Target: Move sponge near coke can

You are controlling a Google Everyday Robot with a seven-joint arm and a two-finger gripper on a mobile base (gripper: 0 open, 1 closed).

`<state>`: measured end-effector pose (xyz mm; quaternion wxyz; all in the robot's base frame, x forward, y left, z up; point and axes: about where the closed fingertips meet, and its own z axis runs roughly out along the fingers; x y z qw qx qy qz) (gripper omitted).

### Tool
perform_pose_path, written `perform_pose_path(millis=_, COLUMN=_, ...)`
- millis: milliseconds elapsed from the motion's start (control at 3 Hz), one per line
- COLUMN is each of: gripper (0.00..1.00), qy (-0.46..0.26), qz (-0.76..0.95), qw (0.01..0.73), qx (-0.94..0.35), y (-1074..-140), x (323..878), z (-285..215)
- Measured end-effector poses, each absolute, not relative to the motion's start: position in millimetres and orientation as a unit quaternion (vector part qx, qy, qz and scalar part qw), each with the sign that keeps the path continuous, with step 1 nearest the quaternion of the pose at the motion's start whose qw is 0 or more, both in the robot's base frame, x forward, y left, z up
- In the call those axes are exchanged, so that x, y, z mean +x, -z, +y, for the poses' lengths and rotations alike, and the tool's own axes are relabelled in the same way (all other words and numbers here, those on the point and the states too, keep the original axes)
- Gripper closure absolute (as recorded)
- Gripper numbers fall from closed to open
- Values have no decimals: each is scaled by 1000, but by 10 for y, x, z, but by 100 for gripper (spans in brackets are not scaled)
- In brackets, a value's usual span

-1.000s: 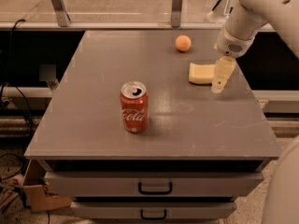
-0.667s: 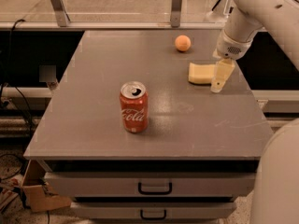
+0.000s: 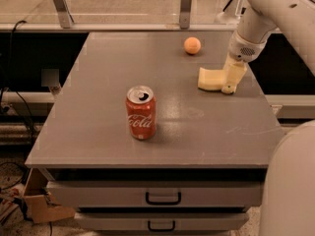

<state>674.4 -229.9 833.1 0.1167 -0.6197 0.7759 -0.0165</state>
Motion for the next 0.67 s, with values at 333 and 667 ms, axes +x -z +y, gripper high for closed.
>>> perform_pose_path(millis=333, gripper=87, qy=17, qz=776, qw=117, qx=-620, y=-8385, x=6744, z=-2298)
perform_pose_path(millis=667, gripper=100, qy=17, qz=776, qw=117, qx=-620, y=-8386, x=6743, z=-2297)
